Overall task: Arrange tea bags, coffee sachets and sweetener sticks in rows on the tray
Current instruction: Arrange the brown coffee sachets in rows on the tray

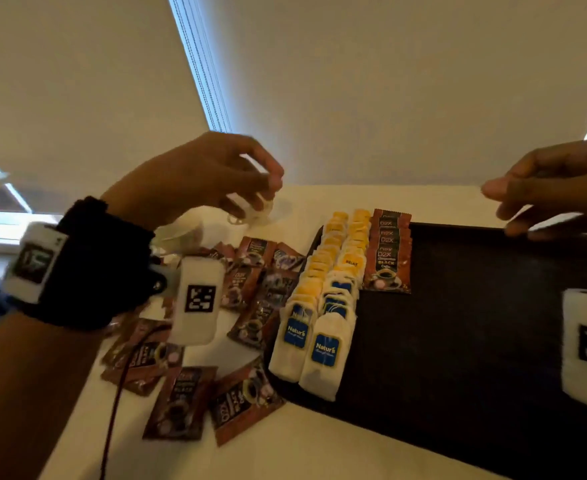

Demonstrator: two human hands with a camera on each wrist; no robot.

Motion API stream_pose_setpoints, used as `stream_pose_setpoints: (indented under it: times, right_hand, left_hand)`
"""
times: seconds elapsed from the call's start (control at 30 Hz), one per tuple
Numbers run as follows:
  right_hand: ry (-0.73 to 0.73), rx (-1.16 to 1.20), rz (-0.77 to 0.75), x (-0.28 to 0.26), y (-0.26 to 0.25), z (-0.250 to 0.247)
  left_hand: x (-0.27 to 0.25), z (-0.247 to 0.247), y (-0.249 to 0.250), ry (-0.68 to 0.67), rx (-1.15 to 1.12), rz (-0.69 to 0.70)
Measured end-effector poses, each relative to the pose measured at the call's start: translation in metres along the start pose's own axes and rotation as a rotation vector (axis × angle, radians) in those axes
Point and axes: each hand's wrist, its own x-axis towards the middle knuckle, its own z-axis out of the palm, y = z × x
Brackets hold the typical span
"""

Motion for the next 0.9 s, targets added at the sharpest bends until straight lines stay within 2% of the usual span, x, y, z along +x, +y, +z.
stream_pose_setpoints:
  times: [0.1,0.2,0.27,0.3,0.37,0.57,0.7,0.9]
  right_hand:
    - [0.0,0.023,-0.009,-0.006,0.001,-0.005]
    - [-0.012,0.026,-0.016,-0.008,0.0,-0.006]
    - [-0.021,0.022,-0.026,-0.01,-0.001,-0.005]
    - [-0.023,0.025,-0.031,-0.01,-0.001,-0.004]
    - [-0.026,0.033,-0.041,-0.011,-0.001,-0.006]
    - [-0.023,0.038,-0.038,-0.007,0.001,-0.009]
    - [-0.016,0.044,-0.049,-0.006,0.001,-0.009]
    - [-0.024,0.047,-0.059,-0.006,0.001,-0.013]
  left_hand:
    - [-0.028,0.011,-0.041,-0.27,0.362,-0.033]
    - [-0.049,0.03,-0.075,-0.594,0.654,-0.192]
    - [-0.06,0.044,-0.089,-0.682,0.867,-0.195]
    - [-0.064,0.05,-0.094,-0.707,0.902,-0.188]
    - [-0.066,0.054,-0.1,-0.705,0.882,-0.203]
    - [-0.029,0.027,-0.106,-0.529,0.878,-0.251]
    - [0.002,0.017,-0.101,-0.545,0.802,-0.264]
    - [0.039,0.036,-0.09,-0.605,0.693,-0.337]
